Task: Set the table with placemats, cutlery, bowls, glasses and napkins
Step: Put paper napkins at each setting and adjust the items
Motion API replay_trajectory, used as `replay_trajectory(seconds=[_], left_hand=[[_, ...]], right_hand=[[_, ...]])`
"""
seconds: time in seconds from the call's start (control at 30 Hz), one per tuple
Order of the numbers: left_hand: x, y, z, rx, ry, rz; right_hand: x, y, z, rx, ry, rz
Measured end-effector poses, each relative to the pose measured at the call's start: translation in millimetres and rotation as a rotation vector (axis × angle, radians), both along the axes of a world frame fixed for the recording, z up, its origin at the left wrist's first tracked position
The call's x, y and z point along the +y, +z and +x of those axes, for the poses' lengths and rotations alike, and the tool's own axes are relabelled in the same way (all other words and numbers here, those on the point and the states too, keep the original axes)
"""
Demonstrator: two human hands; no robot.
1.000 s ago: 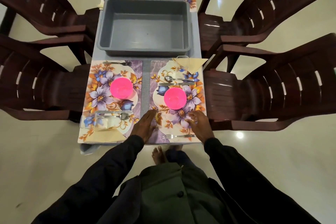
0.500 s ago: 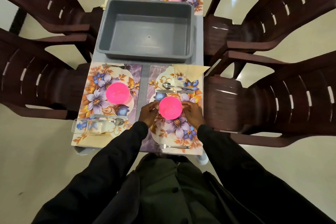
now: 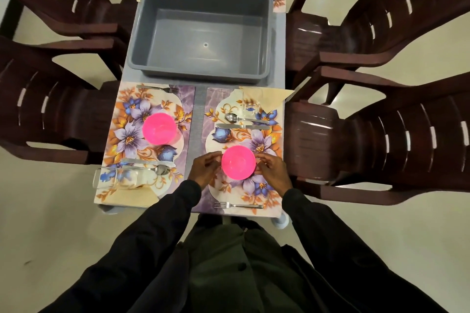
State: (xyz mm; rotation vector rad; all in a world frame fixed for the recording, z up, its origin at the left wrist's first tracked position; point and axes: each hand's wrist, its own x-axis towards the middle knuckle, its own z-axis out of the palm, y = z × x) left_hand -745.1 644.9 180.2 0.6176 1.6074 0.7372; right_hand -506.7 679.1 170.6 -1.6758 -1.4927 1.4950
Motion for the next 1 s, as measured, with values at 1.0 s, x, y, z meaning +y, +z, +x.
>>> replay_trajectory(seconds=[1.0], left_hand=[[29.0,-10.6,-14.0,0.158,-0.19,0.09]], right_hand=[[49.2,-5.7,-10.1,-0.17,0.277,0.164]])
